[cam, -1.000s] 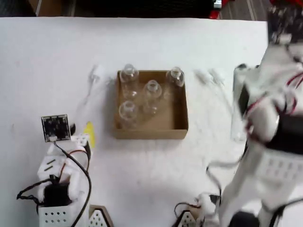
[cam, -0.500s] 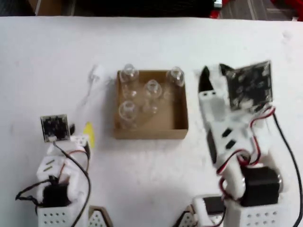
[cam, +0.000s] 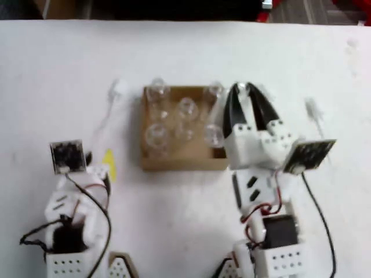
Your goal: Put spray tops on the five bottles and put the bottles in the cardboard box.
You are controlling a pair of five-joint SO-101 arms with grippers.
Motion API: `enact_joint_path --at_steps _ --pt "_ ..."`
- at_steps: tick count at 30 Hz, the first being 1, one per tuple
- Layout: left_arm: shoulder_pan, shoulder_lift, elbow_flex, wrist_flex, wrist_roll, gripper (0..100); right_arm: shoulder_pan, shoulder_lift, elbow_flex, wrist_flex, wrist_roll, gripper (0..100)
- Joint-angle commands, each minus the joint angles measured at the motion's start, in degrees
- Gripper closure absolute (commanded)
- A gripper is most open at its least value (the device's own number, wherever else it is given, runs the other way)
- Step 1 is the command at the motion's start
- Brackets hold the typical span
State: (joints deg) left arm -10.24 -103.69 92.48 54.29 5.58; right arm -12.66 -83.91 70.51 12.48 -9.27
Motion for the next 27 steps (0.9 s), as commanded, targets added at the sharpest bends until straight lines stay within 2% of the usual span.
enact_joint_path --at_steps 1,9,16,23,27 --pt "-0.84 -0.66 -3.25 0.09 0.7 84 -0.31 -5.58 10.73 -10.42 2.46 98.4" --pt "-0.84 -0.66 -3.25 0.09 0.7 84 -1.63 -16.84 26.11 -12.62 2.64 98.4" --pt "-0.84 -0.66 -3.25 0.09 0.7 84 -1.89 -17.54 26.37 -9.98 2.64 98.4" --pt "-0.84 -0.66 -3.25 0.09 0.7 84 -1.8 -17.45 26.37 -1.36 2.73 98.4" --pt "-0.84 -0.66 -3.25 0.0 0.7 84 -1.36 -17.45 26.37 -4.26 2.73 98.4"
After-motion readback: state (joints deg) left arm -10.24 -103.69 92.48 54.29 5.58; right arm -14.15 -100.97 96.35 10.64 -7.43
